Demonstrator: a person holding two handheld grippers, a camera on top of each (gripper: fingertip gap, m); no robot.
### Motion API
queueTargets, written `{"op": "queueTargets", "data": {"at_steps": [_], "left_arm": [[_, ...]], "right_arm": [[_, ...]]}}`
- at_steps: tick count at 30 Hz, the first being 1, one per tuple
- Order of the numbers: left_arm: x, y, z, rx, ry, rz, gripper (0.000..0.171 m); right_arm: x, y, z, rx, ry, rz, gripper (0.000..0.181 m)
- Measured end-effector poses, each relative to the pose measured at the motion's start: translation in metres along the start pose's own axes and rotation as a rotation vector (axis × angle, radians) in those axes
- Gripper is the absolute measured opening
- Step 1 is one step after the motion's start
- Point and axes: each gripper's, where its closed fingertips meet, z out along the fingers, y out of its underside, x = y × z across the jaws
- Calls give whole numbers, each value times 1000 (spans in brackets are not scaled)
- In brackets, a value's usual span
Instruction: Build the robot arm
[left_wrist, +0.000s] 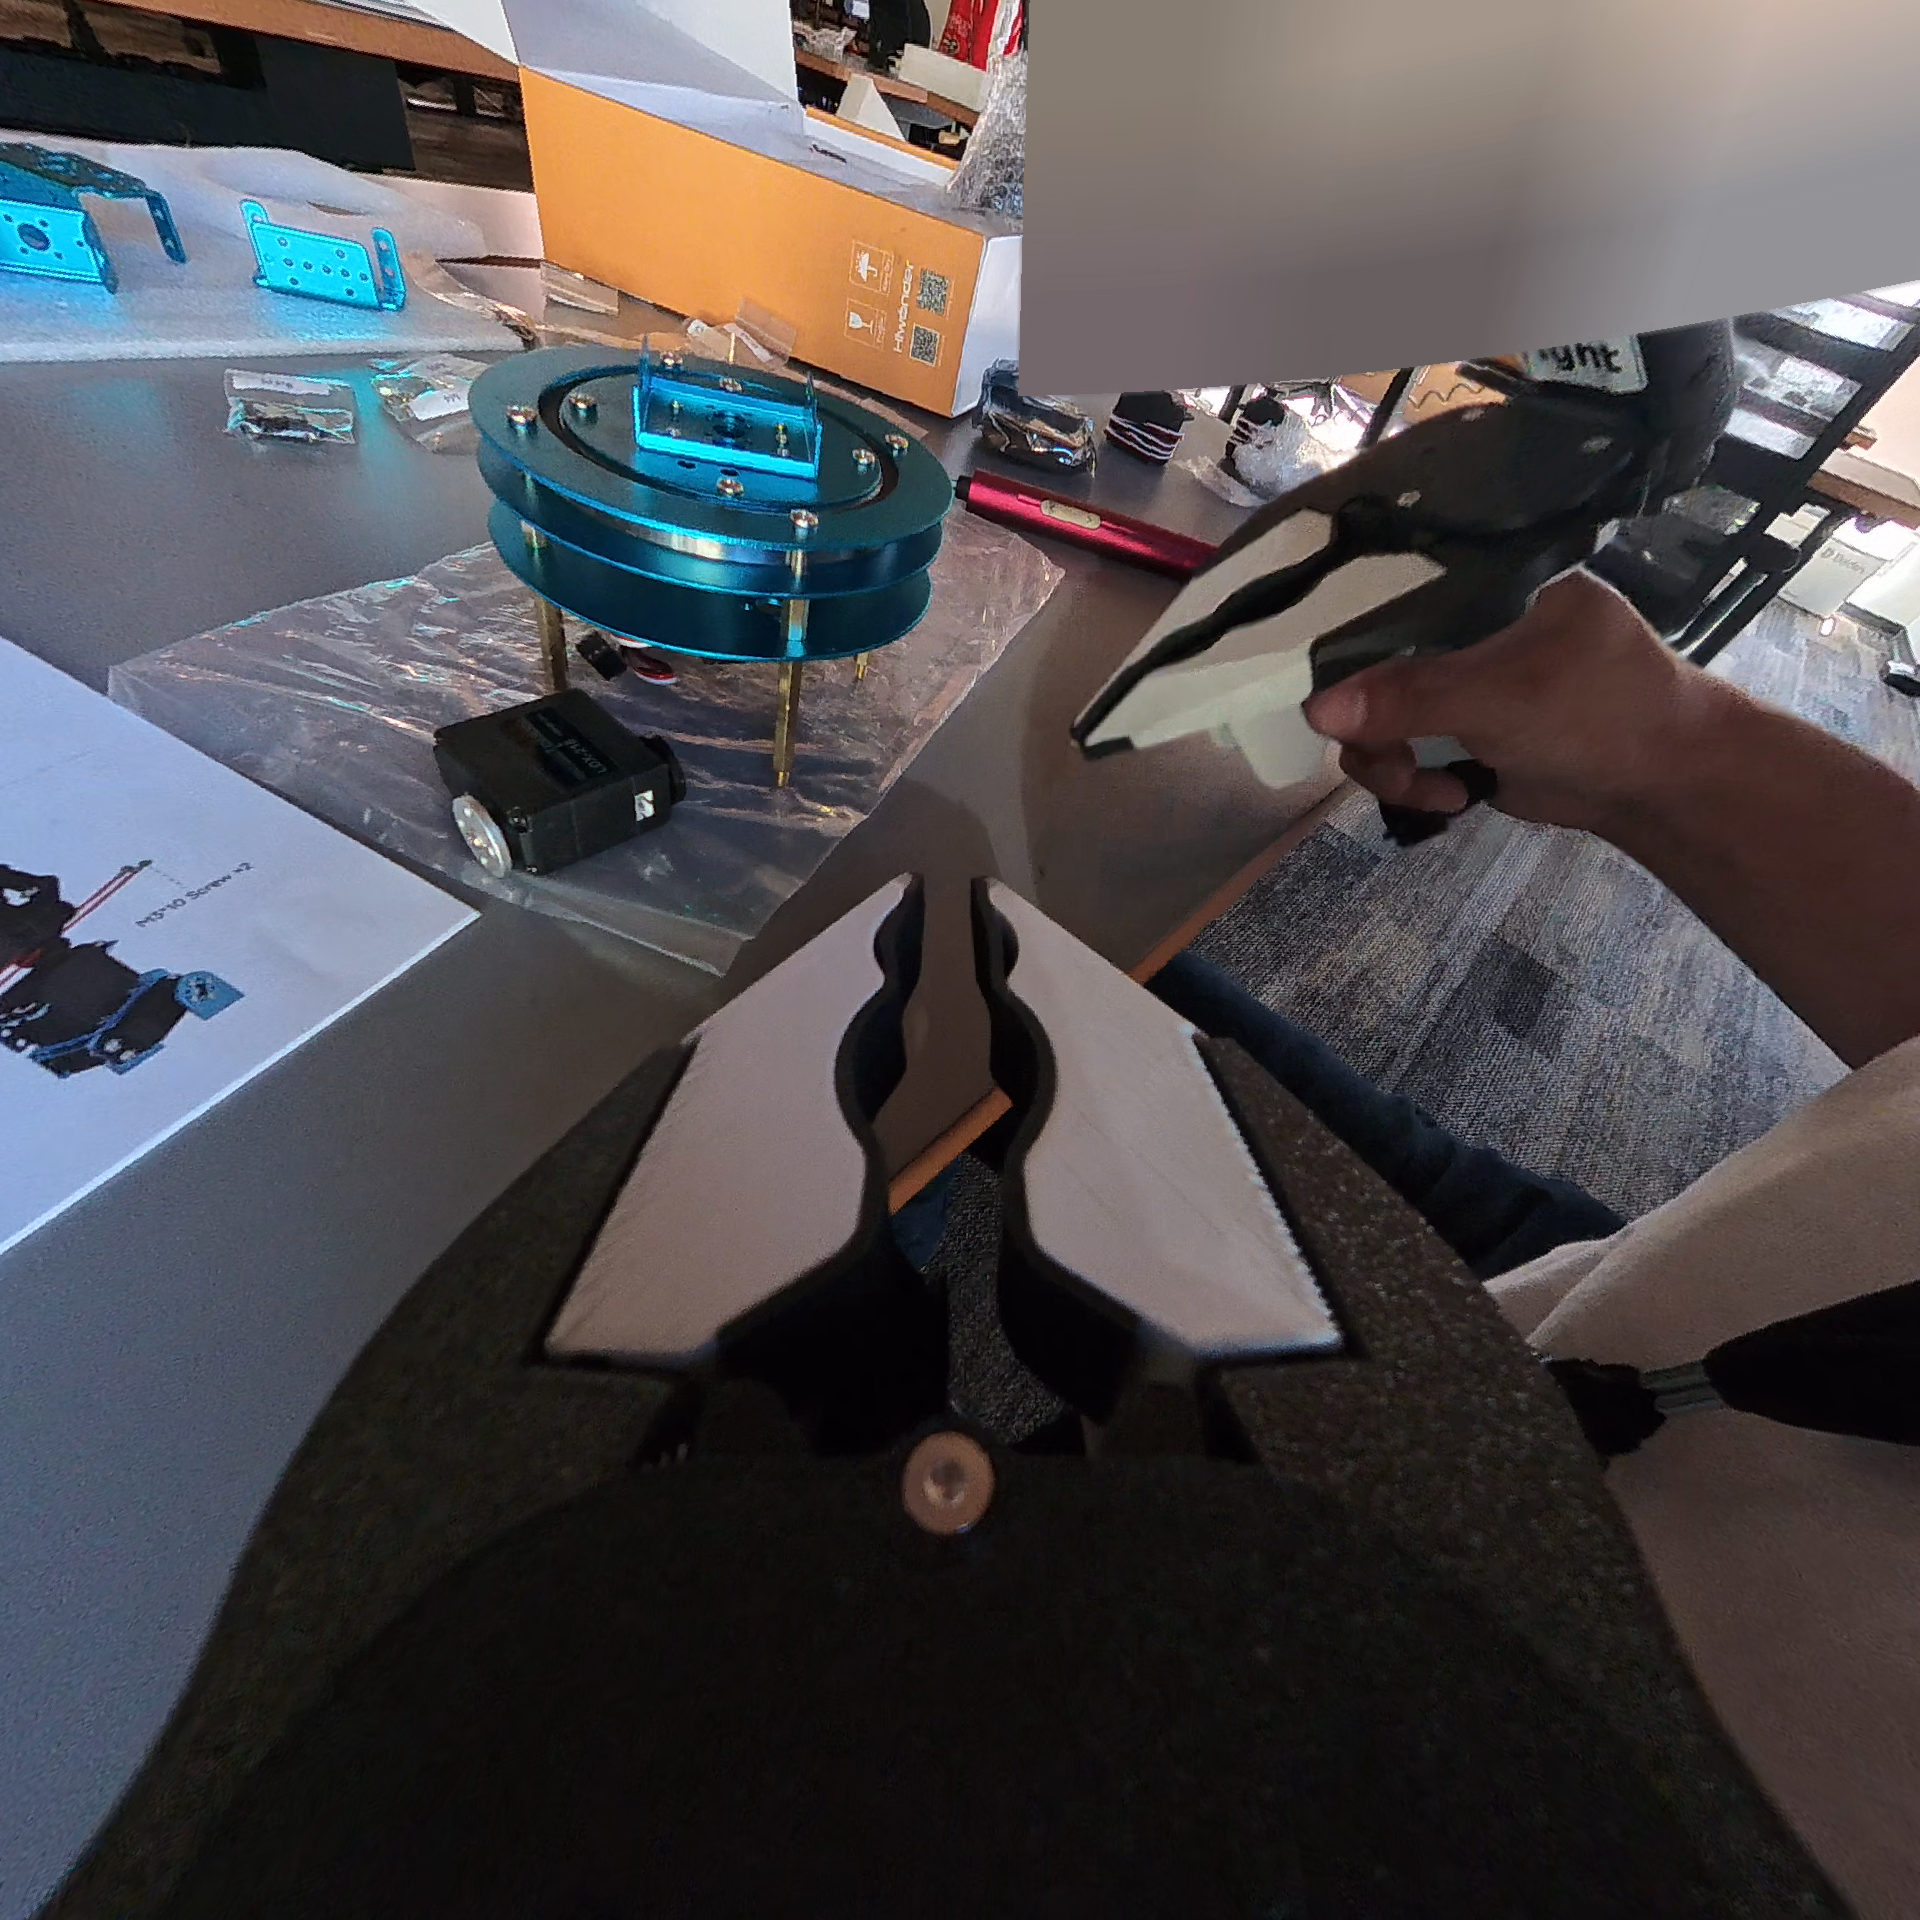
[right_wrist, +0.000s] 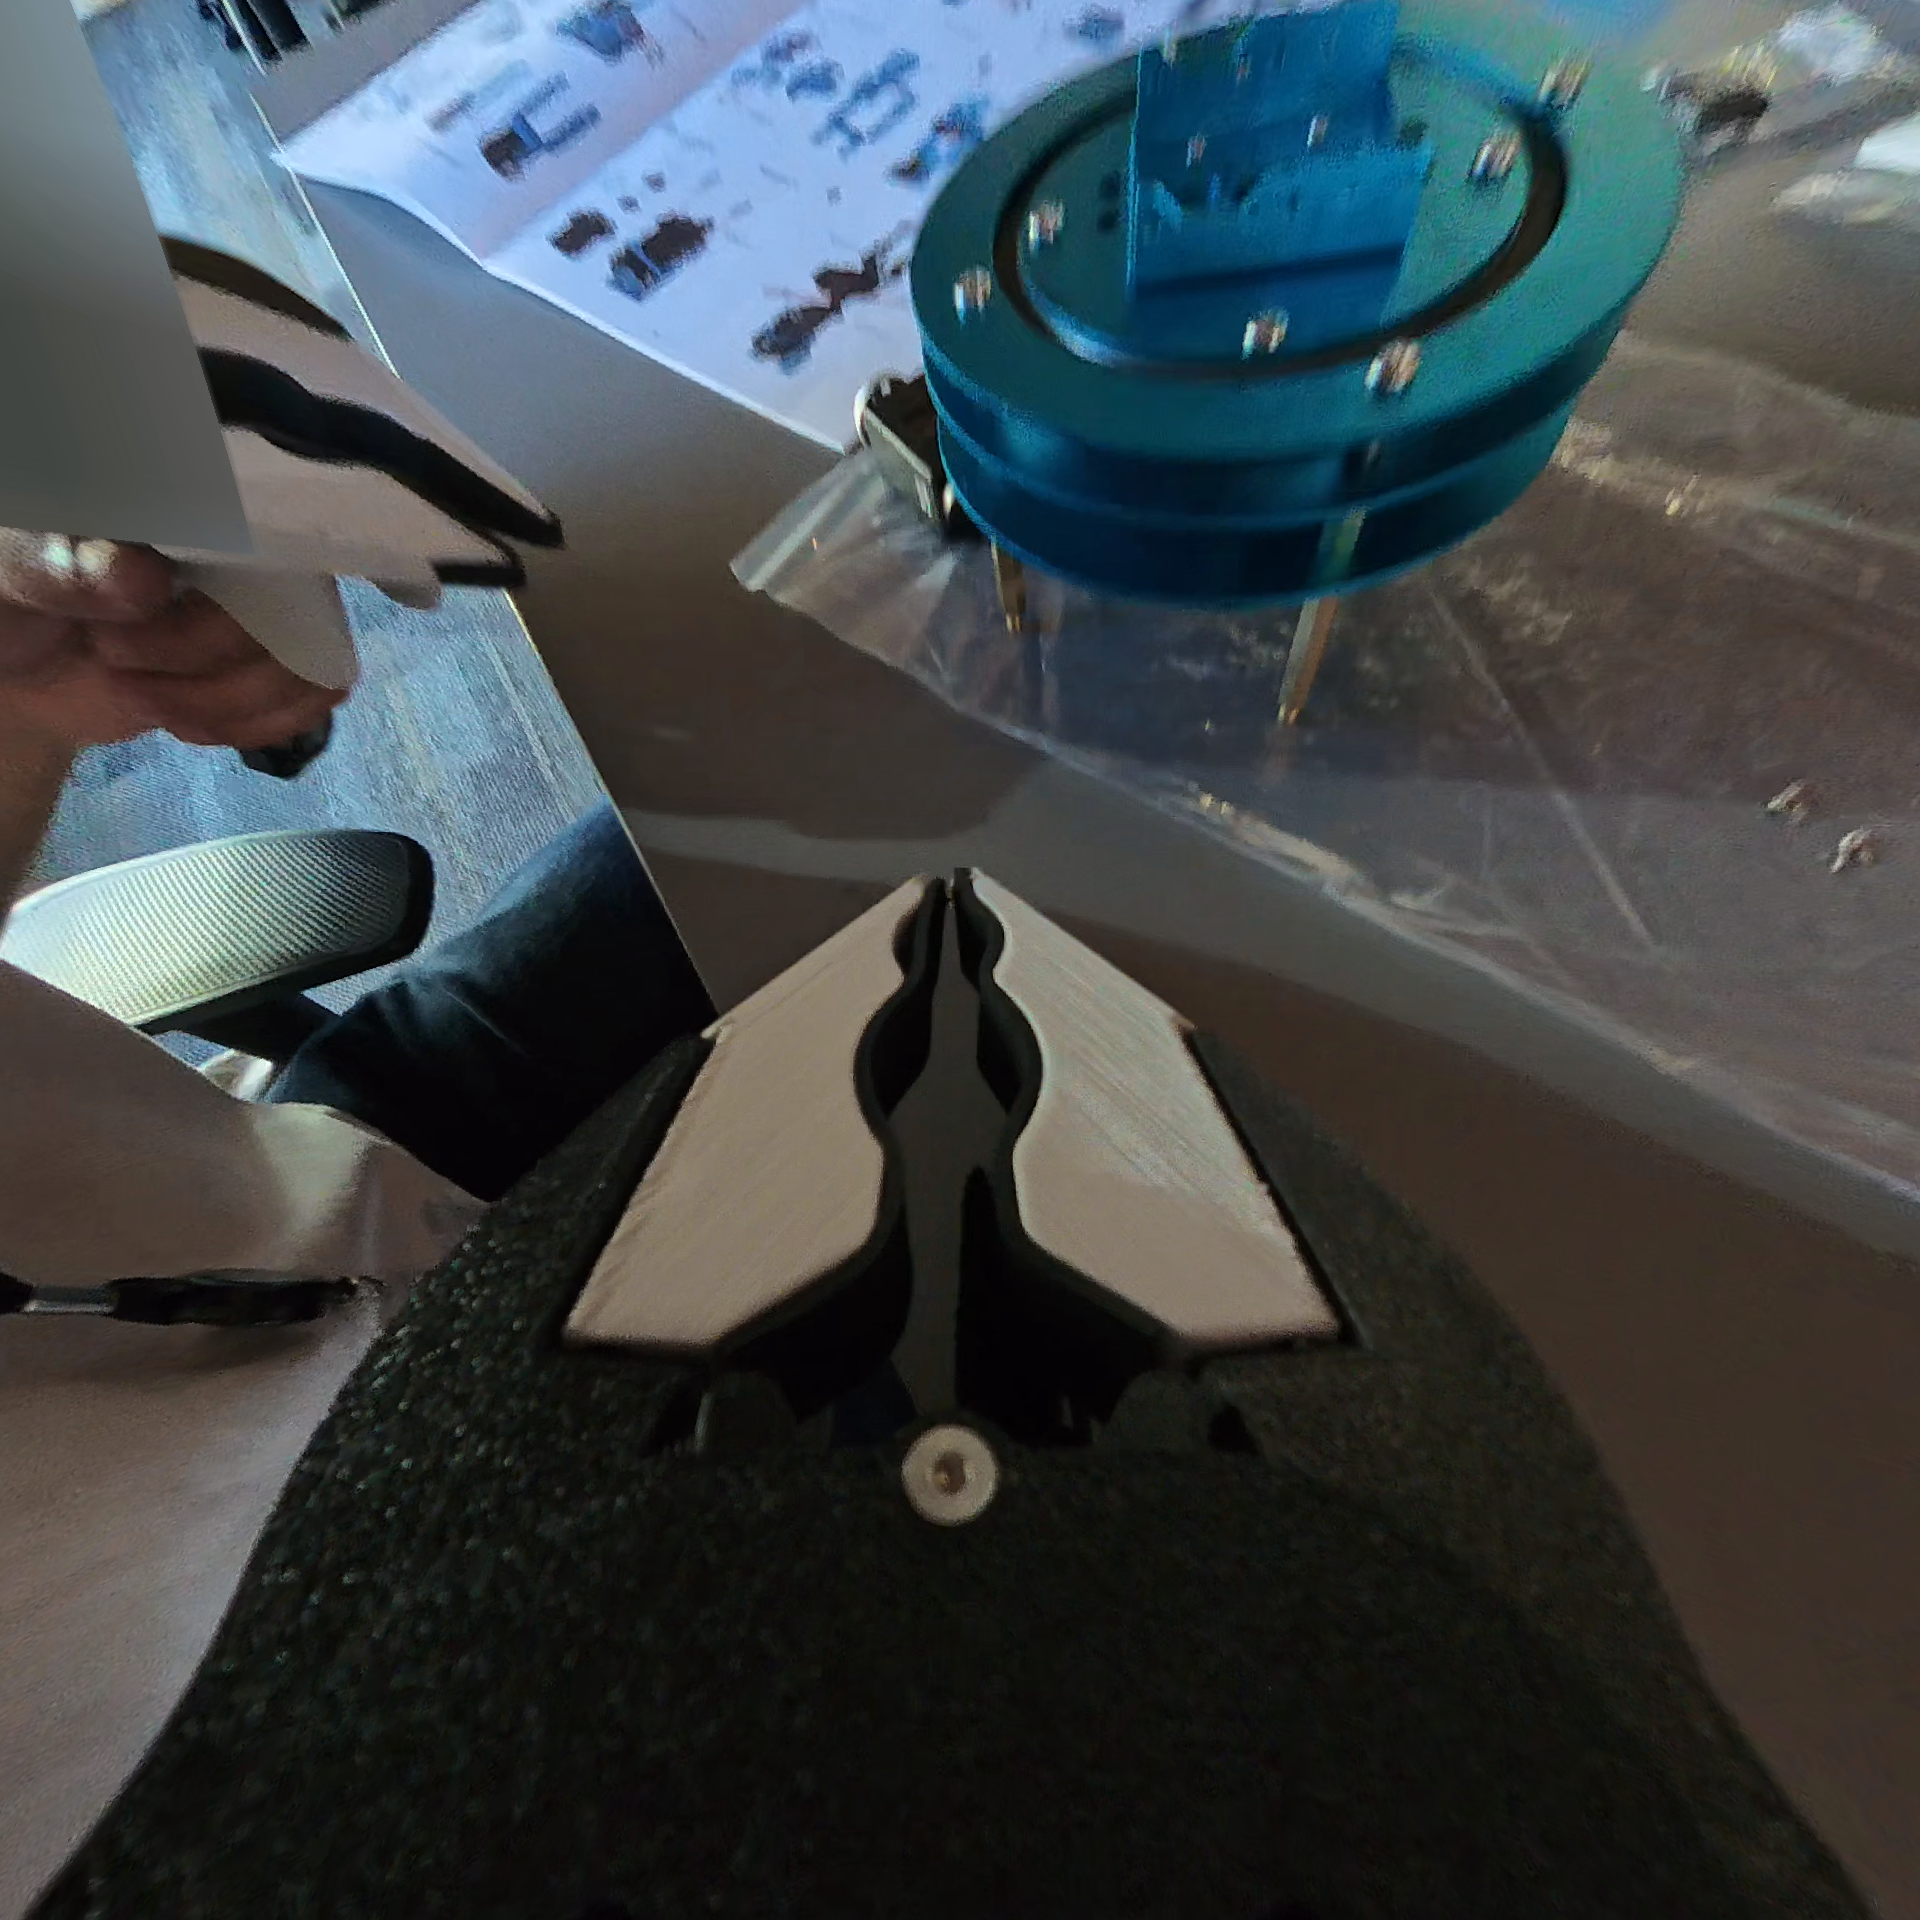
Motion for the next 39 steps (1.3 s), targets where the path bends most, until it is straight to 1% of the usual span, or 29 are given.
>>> {"op": "queueTargets", "data": {"at_steps": [4, 8, 10, 12, 15, 18, 20, 22, 25, 28, 33, 39], "left_arm": [[0, -9, 4, 13, 12, 2, 8], [-7, -33, 16, 23, 15, 76, 8], [-17, -47, 27, 8, 9, 135, 8], [-27, -58, 39, -8, 9, 185, 8], [-34, -65, 54, -23, 43, 208, 11], [-35, -68, 66, -28, 55, 198, 13], [-34, -70, 76, -46, 63, 184, 21], [-31, -73, 84, -46, 80, 170, 25], [-27, -81, 93, -34, 73, 204, 25], [-29, -79, 105, -77, 39, 232, 25], [-32, -83, 112, -101, 8, 242, 17], [-32, -86, 109, -124, -31, 265, 17]], "right_arm": [[14, -35, -10, 73, -35, -16, 0], [31, -73, -9, 116, -65, -60, 0], [35, -82, -3, 117, -78, -86, 0], [42, -84, 3, 102, -75, -99, 0], [51, -85, 2, 114, -101, -65, 0], [53, -91, 2, 129, -118, -79, 0], [56, -95, 7, 133, -110, -108, 0], [57, -97, 11, 142, -120, -110, 0], [59, -99, 13, 166, -118, -120, 0], [62, -99, 14, 167, -103, -137, 0], [64, -99, 16, 180, -131, -116, 0], [69, -94, 19, 144, -103, -155, 0]]}}
